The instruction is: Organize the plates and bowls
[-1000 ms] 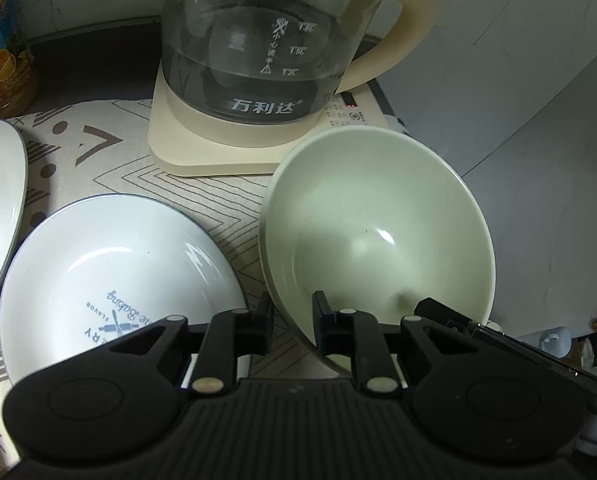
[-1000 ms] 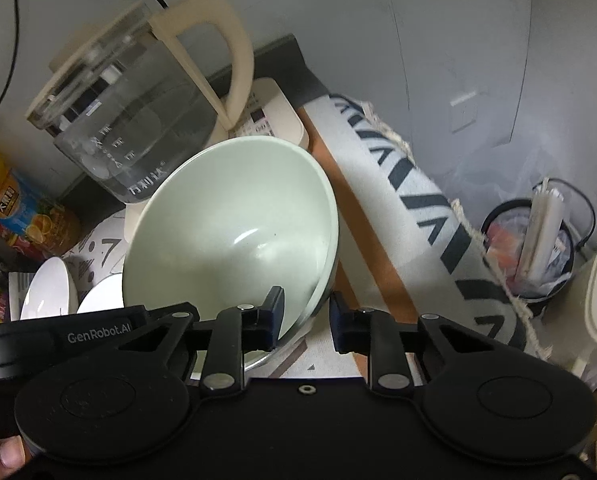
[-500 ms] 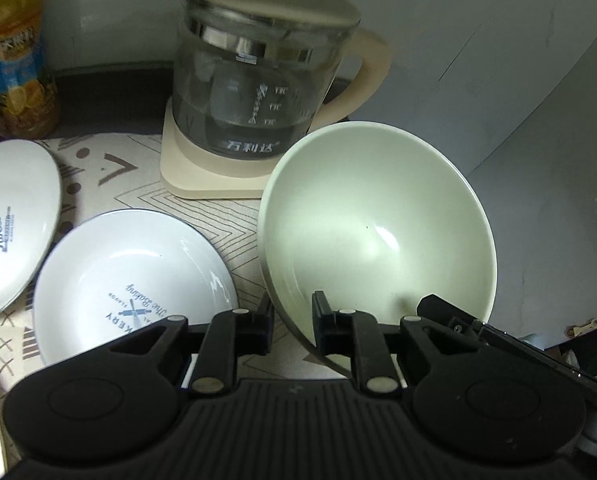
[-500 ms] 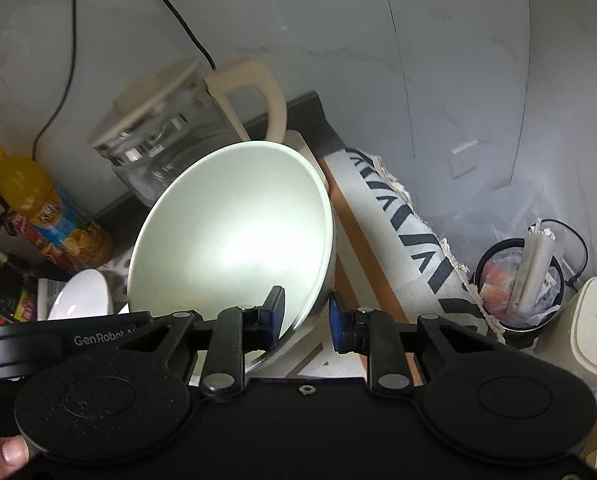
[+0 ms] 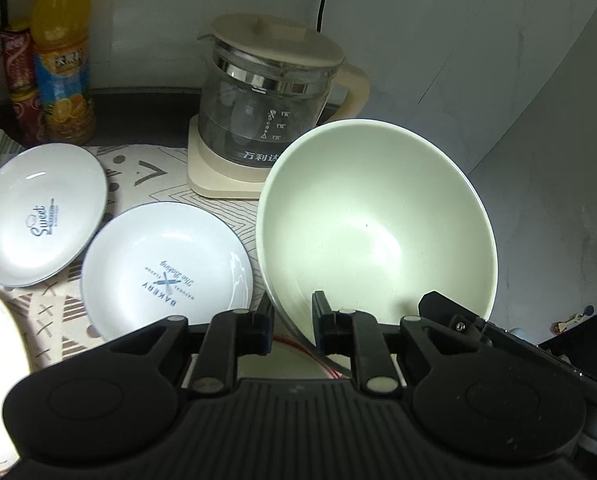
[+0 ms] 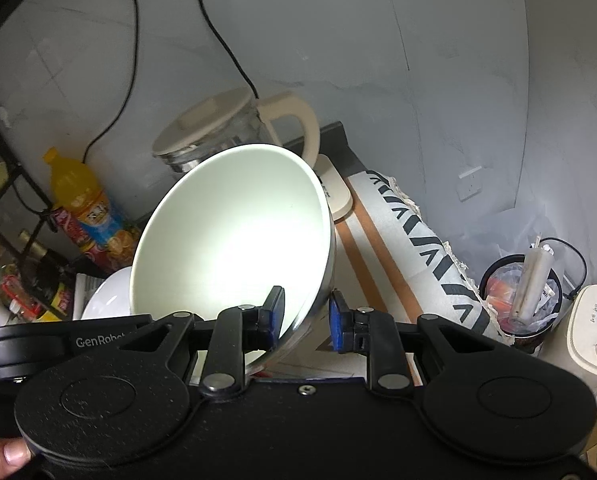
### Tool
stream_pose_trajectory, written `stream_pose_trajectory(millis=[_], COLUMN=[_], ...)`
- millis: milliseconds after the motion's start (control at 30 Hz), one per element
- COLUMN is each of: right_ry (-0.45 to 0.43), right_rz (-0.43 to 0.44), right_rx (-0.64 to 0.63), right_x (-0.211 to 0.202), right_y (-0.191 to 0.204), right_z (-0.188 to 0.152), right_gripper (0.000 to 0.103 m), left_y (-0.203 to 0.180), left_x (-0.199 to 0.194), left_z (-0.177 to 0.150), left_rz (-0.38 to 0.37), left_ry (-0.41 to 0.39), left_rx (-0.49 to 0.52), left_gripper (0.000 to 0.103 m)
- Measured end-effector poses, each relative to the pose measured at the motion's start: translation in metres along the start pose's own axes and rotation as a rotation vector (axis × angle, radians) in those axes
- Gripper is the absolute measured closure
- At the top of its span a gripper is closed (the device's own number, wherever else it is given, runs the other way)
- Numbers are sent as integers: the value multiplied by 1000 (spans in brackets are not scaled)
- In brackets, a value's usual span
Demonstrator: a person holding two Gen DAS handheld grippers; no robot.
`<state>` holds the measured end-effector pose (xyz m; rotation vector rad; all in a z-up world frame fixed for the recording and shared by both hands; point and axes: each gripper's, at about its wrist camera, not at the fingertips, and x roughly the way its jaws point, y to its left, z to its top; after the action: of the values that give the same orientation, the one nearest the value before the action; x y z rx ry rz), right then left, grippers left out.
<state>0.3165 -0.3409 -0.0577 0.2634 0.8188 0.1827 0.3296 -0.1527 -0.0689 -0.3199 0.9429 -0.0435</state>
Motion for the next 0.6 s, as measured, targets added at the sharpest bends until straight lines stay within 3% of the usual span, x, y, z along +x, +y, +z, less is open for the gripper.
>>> stream_pose_trajectory(millis=[600], right_ry=[11], right_rz=[43], right_rx=[-4], right_x=[-39], right_y=[26], right_z=[-47], right_gripper=[80], left_y=[24], left_x=[-55], left_z=[-54], left_rz=[39], left_ry=[5], left_rx=[-21], left_gripper=[86])
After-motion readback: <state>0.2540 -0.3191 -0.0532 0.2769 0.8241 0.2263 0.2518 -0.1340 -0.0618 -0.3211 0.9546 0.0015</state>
